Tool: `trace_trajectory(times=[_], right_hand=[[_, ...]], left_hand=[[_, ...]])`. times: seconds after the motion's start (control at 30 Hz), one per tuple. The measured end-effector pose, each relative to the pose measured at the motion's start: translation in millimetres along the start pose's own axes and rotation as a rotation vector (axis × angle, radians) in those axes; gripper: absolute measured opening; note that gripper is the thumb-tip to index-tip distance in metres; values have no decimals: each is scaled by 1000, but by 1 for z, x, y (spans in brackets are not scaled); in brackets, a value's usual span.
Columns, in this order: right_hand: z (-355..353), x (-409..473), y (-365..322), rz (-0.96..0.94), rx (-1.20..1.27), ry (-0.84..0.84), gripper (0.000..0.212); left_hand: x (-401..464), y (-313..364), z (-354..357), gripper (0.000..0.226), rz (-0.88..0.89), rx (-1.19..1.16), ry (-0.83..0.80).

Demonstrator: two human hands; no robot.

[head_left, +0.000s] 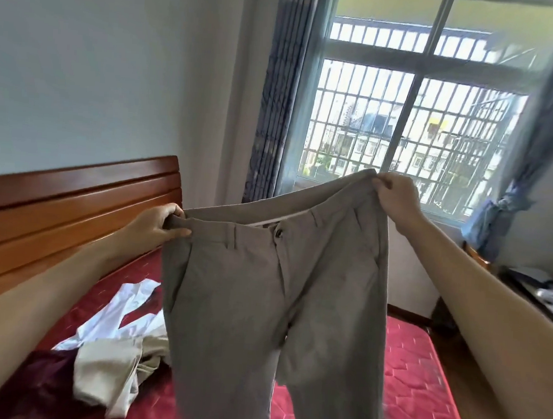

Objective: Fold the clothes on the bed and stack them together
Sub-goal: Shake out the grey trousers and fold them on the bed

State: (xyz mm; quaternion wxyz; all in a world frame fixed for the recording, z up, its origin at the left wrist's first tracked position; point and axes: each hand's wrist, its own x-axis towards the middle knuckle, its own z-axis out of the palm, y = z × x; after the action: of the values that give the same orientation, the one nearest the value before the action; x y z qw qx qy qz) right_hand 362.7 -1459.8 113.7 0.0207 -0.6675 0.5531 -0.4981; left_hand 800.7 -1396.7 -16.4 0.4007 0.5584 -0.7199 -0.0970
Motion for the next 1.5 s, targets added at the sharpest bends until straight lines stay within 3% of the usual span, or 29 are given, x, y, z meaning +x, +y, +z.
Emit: trace_trajectory(times=[0.13, 0.27, 0.5, 0.63, 0.9, 1.13, 1.27, 1.5], right_hand=[[-4, 17, -8, 21, 1, 25, 23], [-9, 34, -12, 60, 56, 120, 21], [39, -20, 19, 319, 48, 99, 20], [80, -98, 12, 310, 122, 121, 18], [133, -245, -53, -46, 156, 49, 12], [123, -284, -62, -184, 89, 167, 11], [116, -289, -68, -155, 139, 206, 12], [110, -296, -76, -61, 239, 208, 14]], left_hand=[[33, 13, -1, 24, 56, -163, 208], [69, 24, -9, 31, -75, -493, 449], [69, -4, 57, 14, -464, -505, 299], [9, 15, 117, 3, -580, -720, 374], [-74, 108, 163, 11, -438, -963, 368], [-98, 133, 153, 8, -481, -1270, 464], [-106, 143, 147, 17, -411, -1204, 427], [-127, 142, 138, 14, -423, -1086, 416]])
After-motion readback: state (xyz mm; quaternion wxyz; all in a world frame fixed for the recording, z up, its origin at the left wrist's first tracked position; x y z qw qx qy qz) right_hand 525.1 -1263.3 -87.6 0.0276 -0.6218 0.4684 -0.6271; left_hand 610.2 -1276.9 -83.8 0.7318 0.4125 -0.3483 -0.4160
